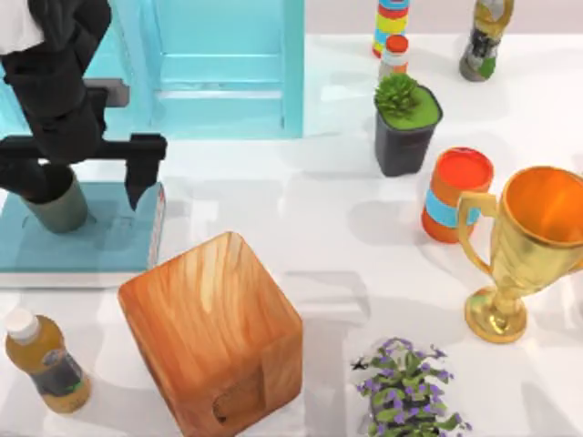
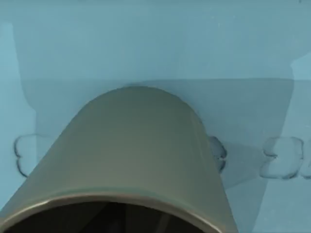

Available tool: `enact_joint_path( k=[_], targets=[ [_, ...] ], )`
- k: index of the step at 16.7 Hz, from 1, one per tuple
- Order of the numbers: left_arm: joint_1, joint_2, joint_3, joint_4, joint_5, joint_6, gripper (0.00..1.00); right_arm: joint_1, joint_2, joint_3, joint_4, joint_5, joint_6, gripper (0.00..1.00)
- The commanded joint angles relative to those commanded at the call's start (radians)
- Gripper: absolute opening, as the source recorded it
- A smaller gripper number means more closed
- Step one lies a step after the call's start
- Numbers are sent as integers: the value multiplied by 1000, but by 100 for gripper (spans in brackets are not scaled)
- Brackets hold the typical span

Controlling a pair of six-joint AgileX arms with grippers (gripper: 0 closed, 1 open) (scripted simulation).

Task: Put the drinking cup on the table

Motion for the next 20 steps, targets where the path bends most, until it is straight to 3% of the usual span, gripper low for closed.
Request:
enact_joint_path(
  k=[10,20],
  targets=[
    [0,0,0,0,0,0,2,0,0,0,0,0,0,100],
    [-1,-2,4,-4,0,1,0,0,0,0,0,0,0,100]
  ],
)
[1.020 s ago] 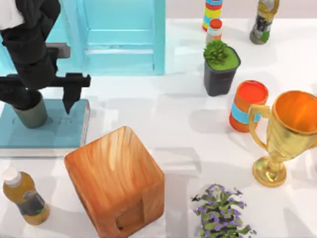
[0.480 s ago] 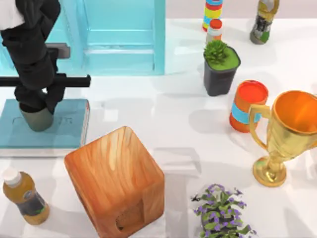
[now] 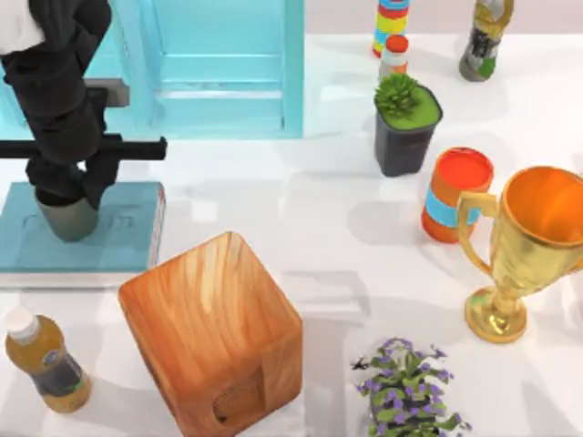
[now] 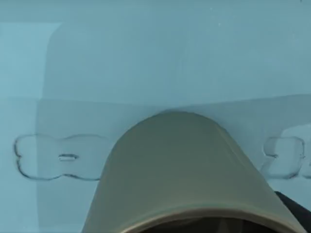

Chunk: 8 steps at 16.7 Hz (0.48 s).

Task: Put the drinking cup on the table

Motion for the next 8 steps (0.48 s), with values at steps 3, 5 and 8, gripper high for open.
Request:
enact_joint_path(
  k=[3,5,8],
  targets=[
    [1,-10,64,-68,0,-2,0,0,0,0,0,0,0,100],
    [0,-19,120,-142,0,-3,0,0,0,0,0,0,0,100],
    [-1,-24,159,-184,0,-2,0,0,0,0,0,0,0,100]
  ],
)
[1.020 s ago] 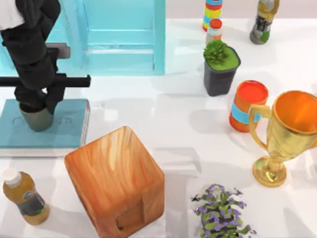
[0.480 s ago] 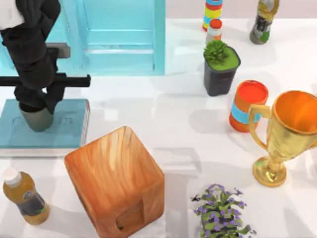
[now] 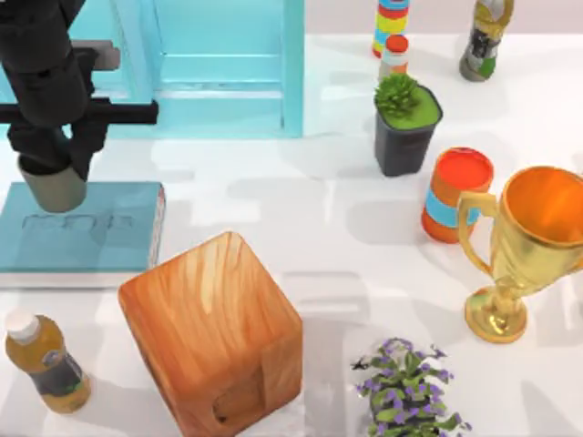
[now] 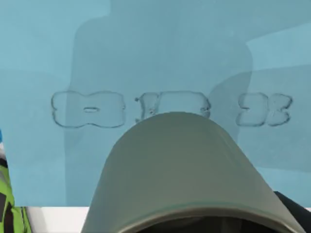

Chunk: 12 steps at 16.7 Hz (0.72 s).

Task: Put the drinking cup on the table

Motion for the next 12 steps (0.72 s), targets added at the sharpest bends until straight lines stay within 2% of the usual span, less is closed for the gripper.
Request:
enact_joint_path(
  k=[4,6,12],
  targets=[
    [-1,7,0,1,0,-1,0,0,0,0,0,0,0,100],
    [-37,35,35,-20,1,-35,0,0,0,0,0,0,0,100],
    [-328,212,350,-150,12,-316,0,0,0,0,0,0,0,100]
  ],
)
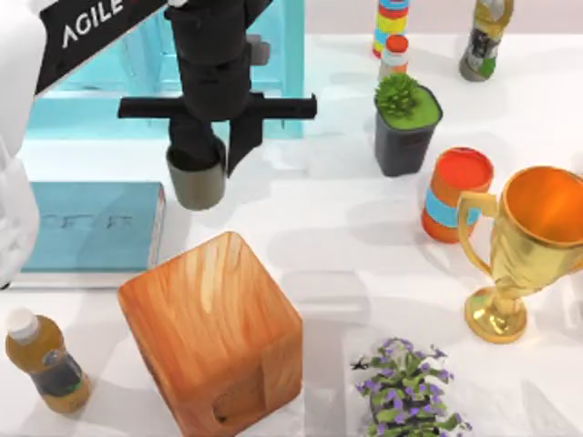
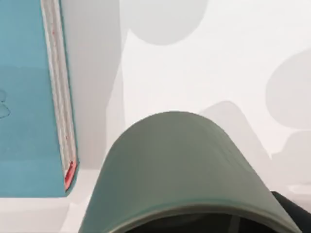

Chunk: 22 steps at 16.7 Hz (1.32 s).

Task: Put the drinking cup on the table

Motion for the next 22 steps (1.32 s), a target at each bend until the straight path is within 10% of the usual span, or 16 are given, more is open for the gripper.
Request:
enact_joint_path(
  k=[7,22],
  targets=[
    [-299,149,313,-110,7,-309,0,0,0,0,0,0,0,100],
    [-220,111,39,175,-28,-304,0,0,0,0,0,0,0,100]
  ],
)
